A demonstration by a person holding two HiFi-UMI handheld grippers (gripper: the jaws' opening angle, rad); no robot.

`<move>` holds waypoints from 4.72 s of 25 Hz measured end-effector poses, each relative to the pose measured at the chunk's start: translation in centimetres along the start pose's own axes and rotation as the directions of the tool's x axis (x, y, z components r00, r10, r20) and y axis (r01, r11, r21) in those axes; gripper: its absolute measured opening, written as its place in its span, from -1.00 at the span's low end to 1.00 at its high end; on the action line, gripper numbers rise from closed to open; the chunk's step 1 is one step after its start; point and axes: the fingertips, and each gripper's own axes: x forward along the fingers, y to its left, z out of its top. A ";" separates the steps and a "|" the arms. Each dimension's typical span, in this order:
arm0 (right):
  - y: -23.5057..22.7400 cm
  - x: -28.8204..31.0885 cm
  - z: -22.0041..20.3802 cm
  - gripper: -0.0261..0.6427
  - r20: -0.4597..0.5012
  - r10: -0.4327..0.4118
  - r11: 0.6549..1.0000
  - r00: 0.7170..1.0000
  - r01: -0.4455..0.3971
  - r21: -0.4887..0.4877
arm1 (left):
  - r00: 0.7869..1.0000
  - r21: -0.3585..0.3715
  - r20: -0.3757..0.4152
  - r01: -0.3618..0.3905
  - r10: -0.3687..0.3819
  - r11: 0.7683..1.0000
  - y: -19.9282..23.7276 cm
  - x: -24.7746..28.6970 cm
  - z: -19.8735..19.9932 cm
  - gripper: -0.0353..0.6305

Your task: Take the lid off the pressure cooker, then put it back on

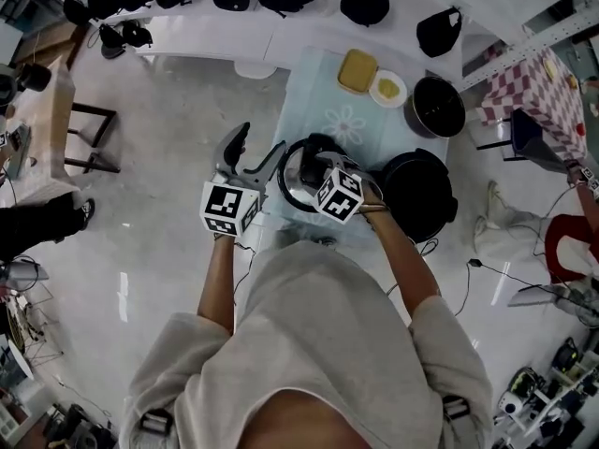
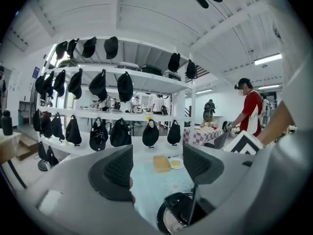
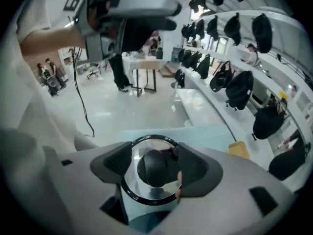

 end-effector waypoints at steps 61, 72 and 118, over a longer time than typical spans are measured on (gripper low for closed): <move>-3.4 -4.6 5.7 -0.11 -0.286 0.168 0.977 0.943 -0.199 -0.082 | 0.998 -0.010 0.038 -0.043 0.044 0.999 6.3 -1.0 0.5 0.05; -5.6 -12.3 2.0 -0.11 -0.313 0.075 0.997 0.947 -0.081 -0.006 | 0.993 0.006 0.054 0.103 -0.104 0.995 1.6 2.7 1.4 0.05; -4.6 -19.8 -22.1 -0.11 -0.407 0.078 0.851 0.910 0.152 0.503 | 0.876 0.083 -0.025 0.483 -0.482 0.872 -15.1 12.5 1.9 0.05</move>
